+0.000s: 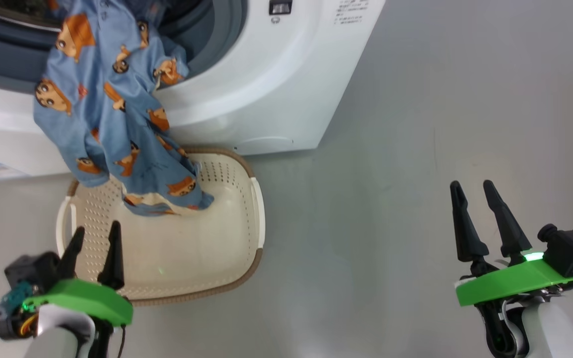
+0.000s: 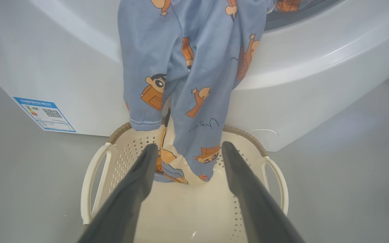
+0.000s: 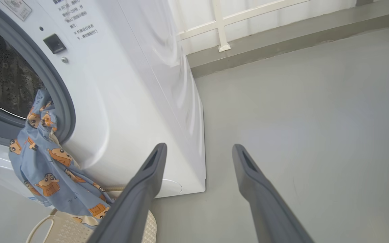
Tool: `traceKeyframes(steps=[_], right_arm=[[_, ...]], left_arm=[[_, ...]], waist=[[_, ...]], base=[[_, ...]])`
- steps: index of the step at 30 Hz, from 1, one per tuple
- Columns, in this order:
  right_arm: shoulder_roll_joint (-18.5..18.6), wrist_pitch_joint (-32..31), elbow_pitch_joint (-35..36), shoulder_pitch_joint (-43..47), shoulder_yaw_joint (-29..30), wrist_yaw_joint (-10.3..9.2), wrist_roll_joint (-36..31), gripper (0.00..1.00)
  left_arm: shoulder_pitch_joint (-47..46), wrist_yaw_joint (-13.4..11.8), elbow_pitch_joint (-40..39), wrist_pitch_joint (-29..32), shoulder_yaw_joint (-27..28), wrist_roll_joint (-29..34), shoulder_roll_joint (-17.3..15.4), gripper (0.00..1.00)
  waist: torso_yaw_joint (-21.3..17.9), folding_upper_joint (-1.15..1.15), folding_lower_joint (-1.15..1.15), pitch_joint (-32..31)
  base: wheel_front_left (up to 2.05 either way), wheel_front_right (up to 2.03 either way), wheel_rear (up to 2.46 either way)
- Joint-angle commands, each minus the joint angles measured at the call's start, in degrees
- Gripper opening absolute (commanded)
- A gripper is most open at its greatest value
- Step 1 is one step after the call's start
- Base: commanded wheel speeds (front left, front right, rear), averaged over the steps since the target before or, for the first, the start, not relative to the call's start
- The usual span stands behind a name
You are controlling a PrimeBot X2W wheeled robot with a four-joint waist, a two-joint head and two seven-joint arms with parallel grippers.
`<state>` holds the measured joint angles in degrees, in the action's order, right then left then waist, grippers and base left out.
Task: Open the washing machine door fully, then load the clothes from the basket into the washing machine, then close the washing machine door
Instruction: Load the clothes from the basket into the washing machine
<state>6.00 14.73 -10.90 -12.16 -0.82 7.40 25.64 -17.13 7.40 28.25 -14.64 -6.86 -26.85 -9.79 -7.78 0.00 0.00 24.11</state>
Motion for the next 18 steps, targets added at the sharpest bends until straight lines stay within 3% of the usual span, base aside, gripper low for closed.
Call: traceKeyframes(steps=[1, 18], right_arm=[[-0.15, 0.27, 1.45, -0.64, -1.04, 0.09, -0.35, 1.00], [-1.70, 0.27, 3.22, -5.78, -2.37, 0.09, -1.79, 1.00]], left_arm=[[-2.43, 0.09, 0.86, -0.36, 0.84, -0.88, -2.00, 1.00], [-21.87, 0.09, 18.23, -0.36, -15.12, -10.16, -8.14, 1.00]], waist=[[-0.13, 0.00, 0.00, 2.41], [-2.01, 0.00, 0.00, 13.98]], base=[[0.00, 0.00, 0.00], [0.00, 0.00, 0.00]])
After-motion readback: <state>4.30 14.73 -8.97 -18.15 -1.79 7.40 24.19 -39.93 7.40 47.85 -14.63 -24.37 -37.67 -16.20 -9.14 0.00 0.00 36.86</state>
